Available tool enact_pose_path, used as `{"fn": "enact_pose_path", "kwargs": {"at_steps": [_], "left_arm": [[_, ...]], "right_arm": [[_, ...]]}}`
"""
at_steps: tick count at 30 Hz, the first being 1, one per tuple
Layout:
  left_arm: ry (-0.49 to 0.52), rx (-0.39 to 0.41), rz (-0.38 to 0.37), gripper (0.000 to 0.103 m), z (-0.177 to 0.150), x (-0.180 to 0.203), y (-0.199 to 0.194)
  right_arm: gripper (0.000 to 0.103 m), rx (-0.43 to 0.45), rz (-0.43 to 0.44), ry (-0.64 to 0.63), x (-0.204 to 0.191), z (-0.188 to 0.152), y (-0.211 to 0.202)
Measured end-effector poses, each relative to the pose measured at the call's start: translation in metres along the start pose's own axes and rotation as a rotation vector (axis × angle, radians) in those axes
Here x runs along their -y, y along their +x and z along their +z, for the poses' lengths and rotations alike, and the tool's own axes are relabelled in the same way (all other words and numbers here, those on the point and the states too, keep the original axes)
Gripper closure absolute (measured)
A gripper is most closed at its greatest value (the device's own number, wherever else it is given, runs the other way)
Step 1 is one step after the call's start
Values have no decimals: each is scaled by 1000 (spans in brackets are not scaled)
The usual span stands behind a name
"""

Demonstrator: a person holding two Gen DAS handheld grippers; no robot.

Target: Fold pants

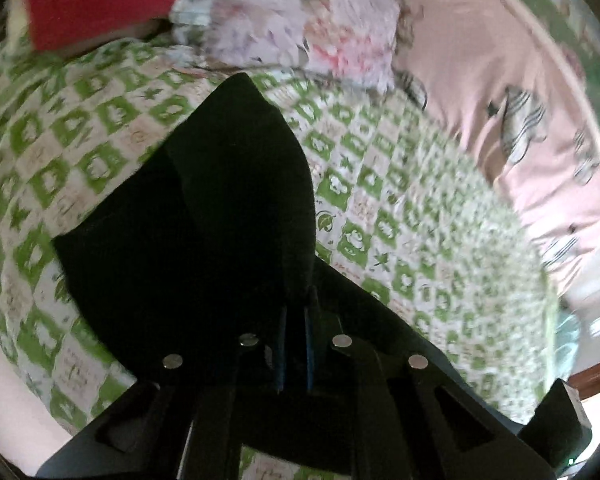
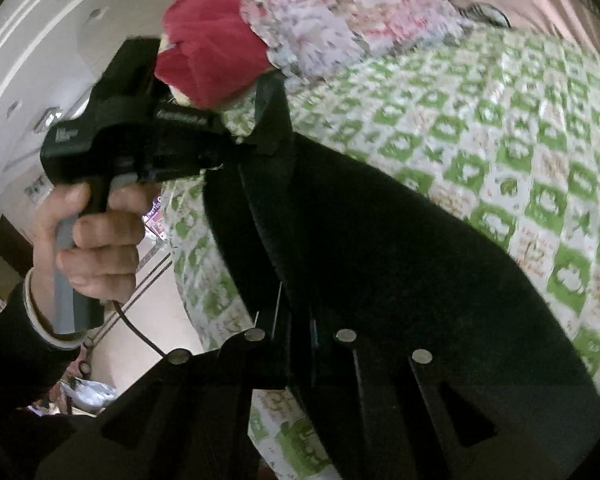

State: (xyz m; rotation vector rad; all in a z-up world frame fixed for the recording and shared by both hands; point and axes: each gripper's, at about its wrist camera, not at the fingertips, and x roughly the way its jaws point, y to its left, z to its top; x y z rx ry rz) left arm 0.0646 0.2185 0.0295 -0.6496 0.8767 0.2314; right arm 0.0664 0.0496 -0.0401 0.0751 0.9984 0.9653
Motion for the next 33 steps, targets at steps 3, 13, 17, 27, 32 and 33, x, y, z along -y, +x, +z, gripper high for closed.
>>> {"fn": "enact_pose_path", "kwargs": {"at_steps": [3, 13, 17, 27, 32, 33], "left_arm": [[-23, 35, -42, 98, -11, -14, -16], [-112, 21, -92, 98, -36, -57, -12], [-105, 18, -102, 98, -43, -61, -11], [-122, -21, -101, 96, -56, -78, -6], [-133, -42, -111, 93, -58, -84, -4], [-134, -37, -115, 89, -58, -85, -5]], "right_arm": [[96, -7, -12, -33, -10, 1, -3], [96, -92, -84, -112, -23, -13, 13], [96, -102, -97, -120, -23, -15, 13], [96, -148, -122, -157, -28, -17, 21], [93, -166, -125, -159, -28, -17, 22], [93, -172, -119, -154, -28, -17, 22]]}}
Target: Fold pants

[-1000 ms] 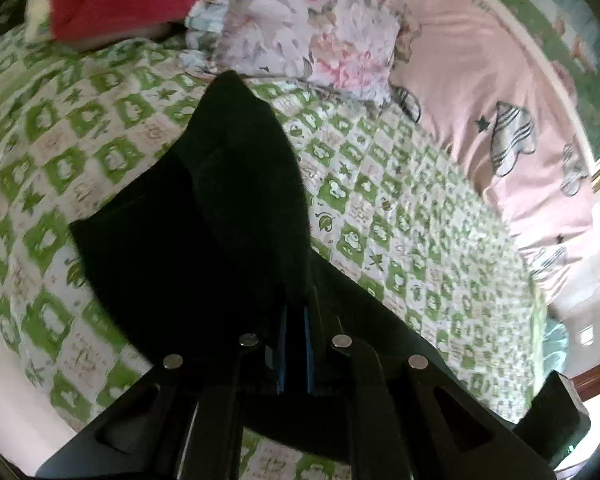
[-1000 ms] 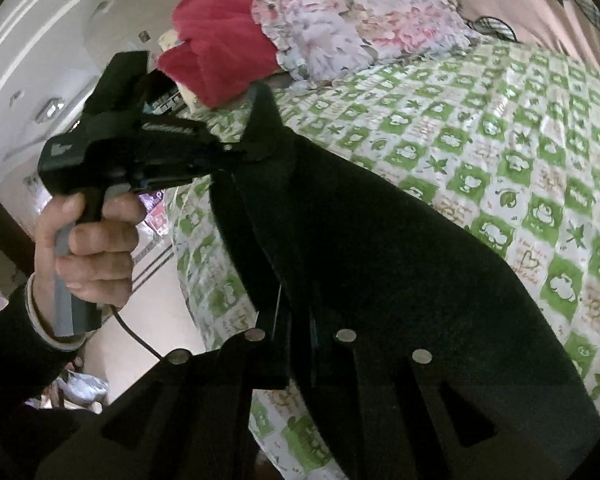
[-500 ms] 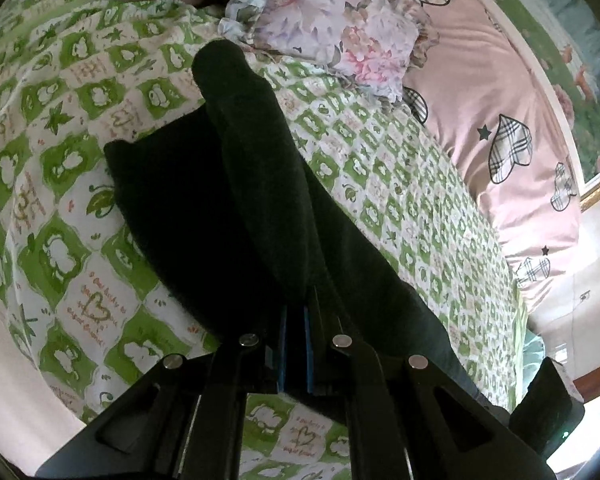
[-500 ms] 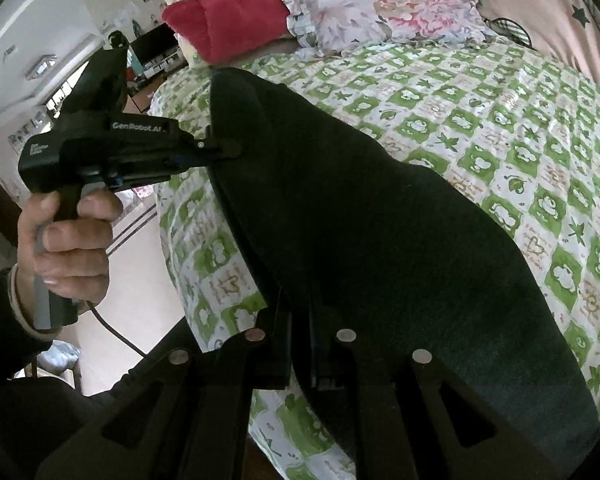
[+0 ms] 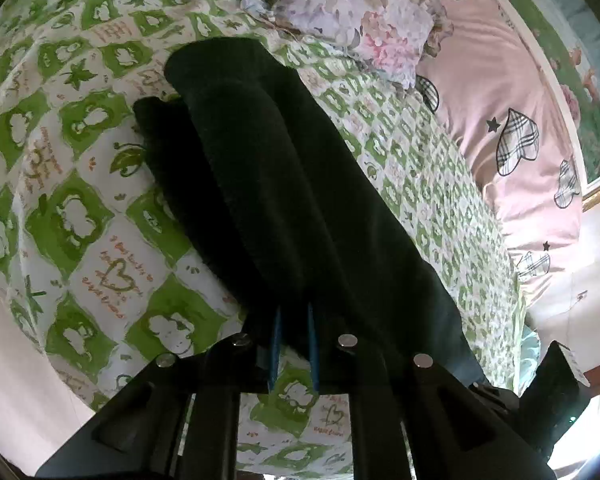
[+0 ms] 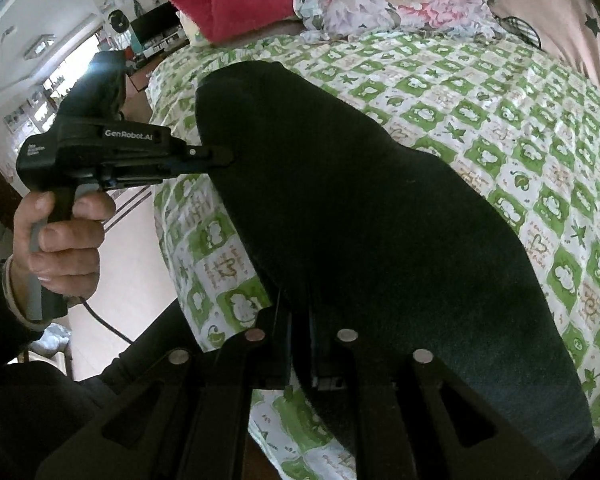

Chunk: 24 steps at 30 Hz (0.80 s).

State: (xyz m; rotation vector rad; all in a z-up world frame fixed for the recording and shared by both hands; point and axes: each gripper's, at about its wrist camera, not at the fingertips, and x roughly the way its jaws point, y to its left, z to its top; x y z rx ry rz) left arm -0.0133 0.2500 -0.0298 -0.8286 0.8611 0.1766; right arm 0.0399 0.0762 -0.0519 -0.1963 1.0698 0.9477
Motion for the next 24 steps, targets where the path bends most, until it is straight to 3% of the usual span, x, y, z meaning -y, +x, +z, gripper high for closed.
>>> {"fn": "enact_pose_path", "kwargs": {"at_steps": [4, 6, 8, 10, 11, 16, 20, 24], "left_arm": [[13, 9, 4, 75, -1, -3, -7], [2, 11, 9, 63, -1, -7, -12], [-19, 12, 12, 56, 0, -13, -15], [-49, 10, 9, 52, 2, -19, -19], [-57, 9, 12, 49, 2, -20, -20], [-91, 21, 33, 47, 11, -29, -27], [-81, 39, 69, 36, 19, -29, -31], [-62, 39, 105, 35, 30, -28, -30]], "right_arm": [[92, -11, -7, -9, -1, -2, -2], [89, -17, -7, -4, -1, -3, -4], [81, -19, 3, 12, 1, -4, -6], [58, -9, 11, 26, 1, -4, -10], [56, 4, 17, 31, 1, -4, -14], [55, 49, 42, 62, 5, 2, -29], [55, 77, 51, 114, 13, 8, -33], [55, 89, 32, 181, 30, 16, -33]]}}
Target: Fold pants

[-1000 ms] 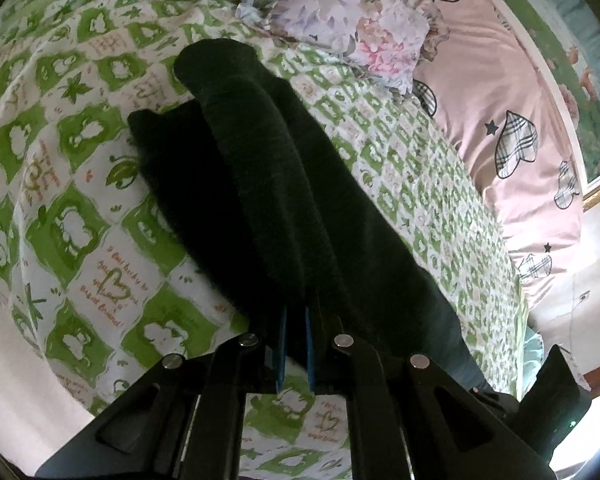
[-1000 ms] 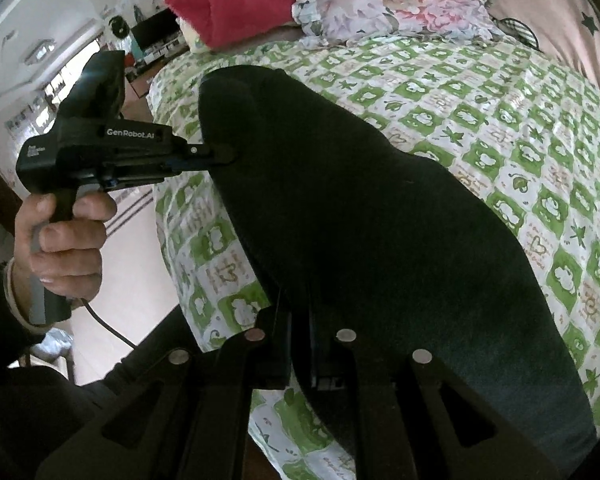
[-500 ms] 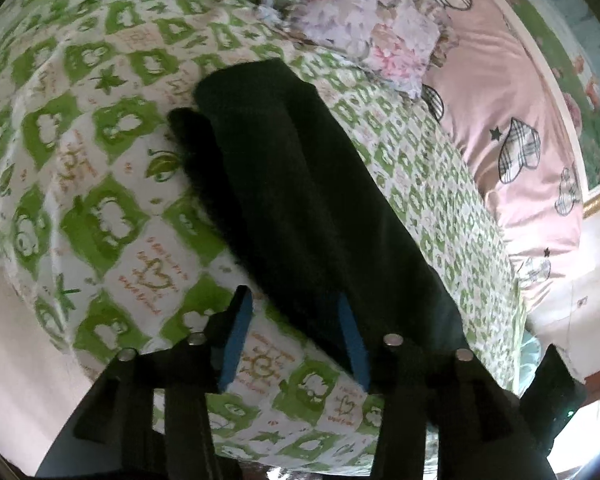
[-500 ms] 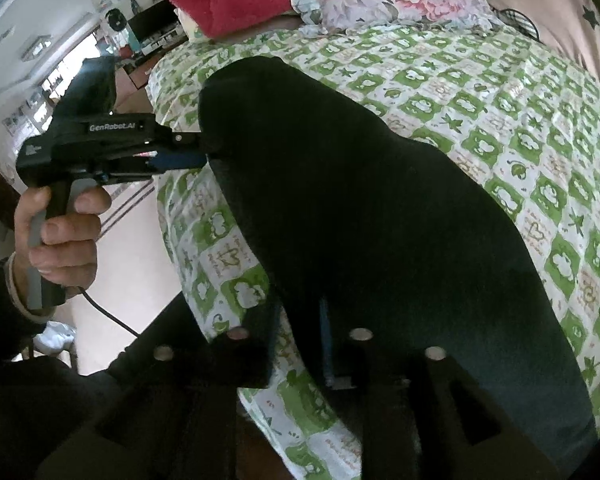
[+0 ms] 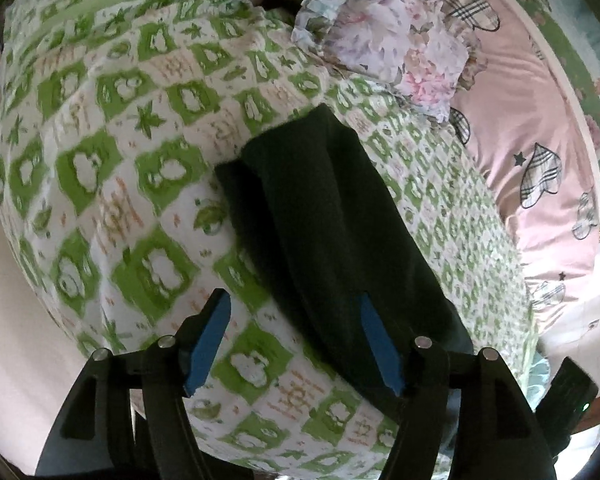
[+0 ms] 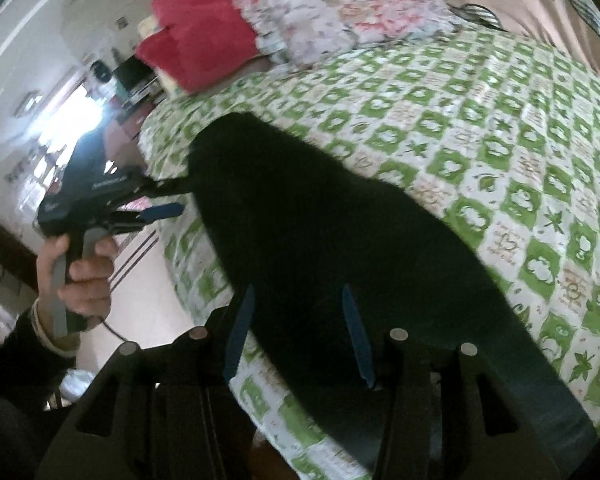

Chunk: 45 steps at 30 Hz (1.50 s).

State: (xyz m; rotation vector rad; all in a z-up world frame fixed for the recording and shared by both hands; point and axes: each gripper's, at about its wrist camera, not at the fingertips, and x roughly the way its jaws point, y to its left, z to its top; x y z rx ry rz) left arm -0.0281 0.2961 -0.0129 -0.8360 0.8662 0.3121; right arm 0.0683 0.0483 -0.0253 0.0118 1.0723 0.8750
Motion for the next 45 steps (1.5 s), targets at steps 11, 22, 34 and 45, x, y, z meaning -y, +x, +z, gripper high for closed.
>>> {"fn": "enact_pose_path", "kwargs": {"at_steps": [11, 22, 34, 45], "left_arm": [[27, -8, 55, 35, 39, -8, 16], [111, 2, 75, 47, 47, -7, 43], [255, 156, 41, 86, 54, 17, 16], [271, 148, 124, 79, 70, -5, 37]], "right_arm": [[56, 57, 24, 250, 78, 71, 32], [80, -144, 2, 99, 61, 75, 101], [95, 17, -216, -107, 28, 111, 68], [94, 8, -340, -220, 20, 123, 121]]}}
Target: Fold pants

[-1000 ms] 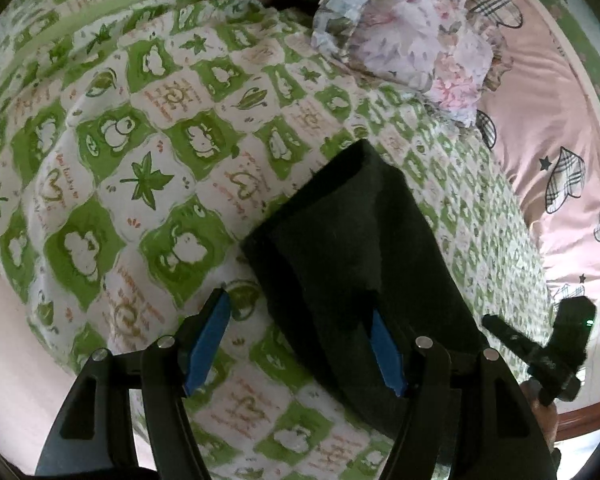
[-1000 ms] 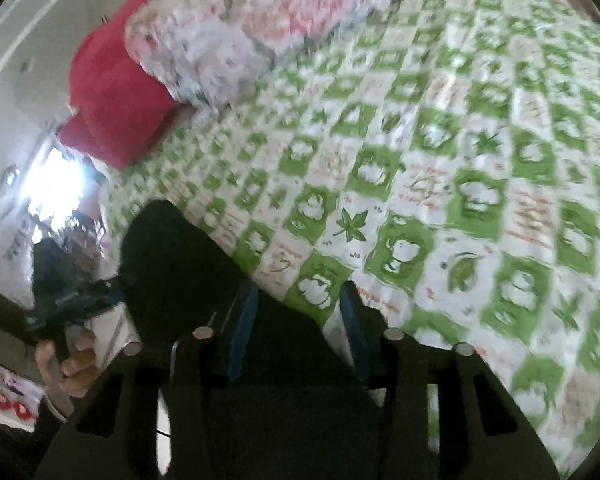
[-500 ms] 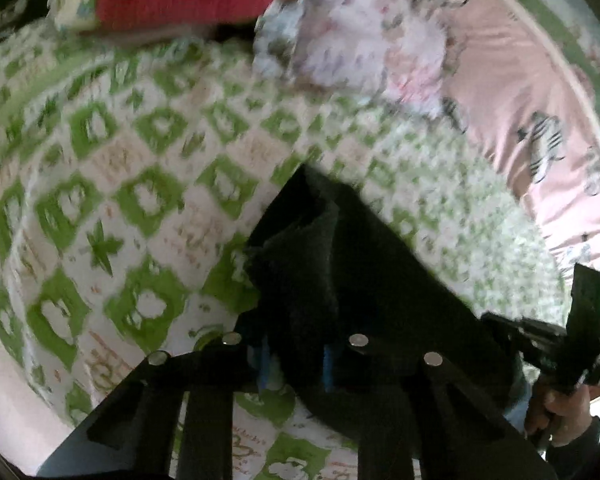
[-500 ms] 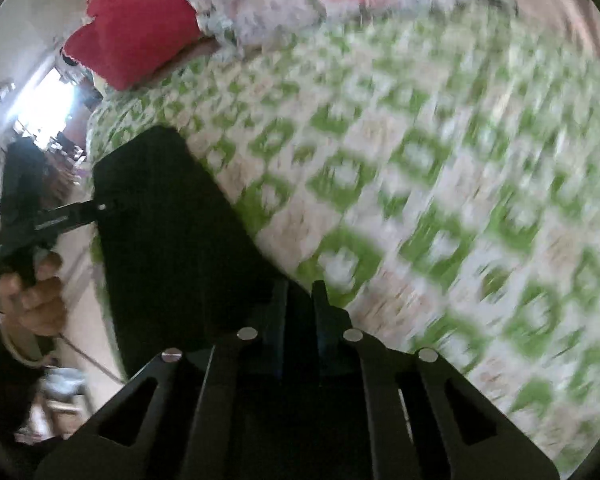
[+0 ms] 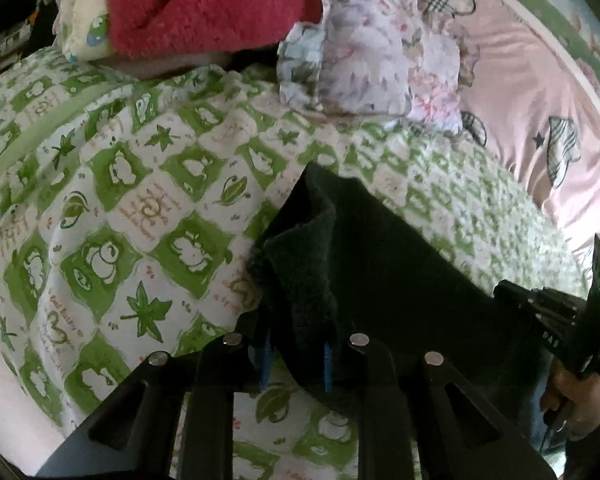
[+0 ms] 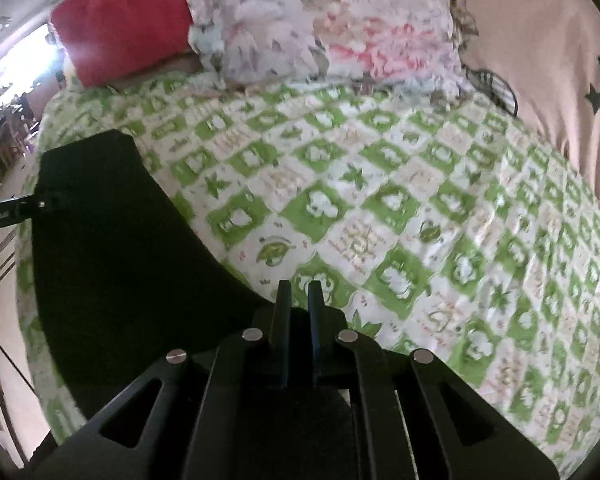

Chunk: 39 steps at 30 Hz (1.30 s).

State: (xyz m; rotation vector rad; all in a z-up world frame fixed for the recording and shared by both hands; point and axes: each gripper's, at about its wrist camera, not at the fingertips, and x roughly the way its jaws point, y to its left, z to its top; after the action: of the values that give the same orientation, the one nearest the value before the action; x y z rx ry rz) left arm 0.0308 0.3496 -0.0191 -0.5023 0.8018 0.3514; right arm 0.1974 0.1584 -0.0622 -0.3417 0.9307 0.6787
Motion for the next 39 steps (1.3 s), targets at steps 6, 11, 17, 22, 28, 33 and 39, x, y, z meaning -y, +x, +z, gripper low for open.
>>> {"fn": "enact_pose_path", "kwargs": {"at_steps": [6, 11, 17, 22, 28, 33, 39], "left_arm": [[-20, 27, 31, 66, -1, -4, -29], [-4, 74, 3, 59, 0, 8, -60], [103, 82, -82, 52, -5, 62, -77], [231, 22, -170, 50, -22, 127, -66], [370, -78, -277, 47, -50, 199, -47], [492, -130, -331, 45, -76, 254, -40], [585, -207, -396, 44, -98, 300, -32]], "right_arm": [[88, 42, 55, 159, 22, -11, -27], [88, 109, 107, 263, 40, -32, -79], [88, 128, 108, 369, 51, -85, -127], [65, 114, 78, 463, 54, -143, -160], [49, 151, 19, 569, 63, -198, -200], [49, 155, -20, 665, 65, -239, -224], [49, 147, -59, 743, 65, -275, -239]]}}
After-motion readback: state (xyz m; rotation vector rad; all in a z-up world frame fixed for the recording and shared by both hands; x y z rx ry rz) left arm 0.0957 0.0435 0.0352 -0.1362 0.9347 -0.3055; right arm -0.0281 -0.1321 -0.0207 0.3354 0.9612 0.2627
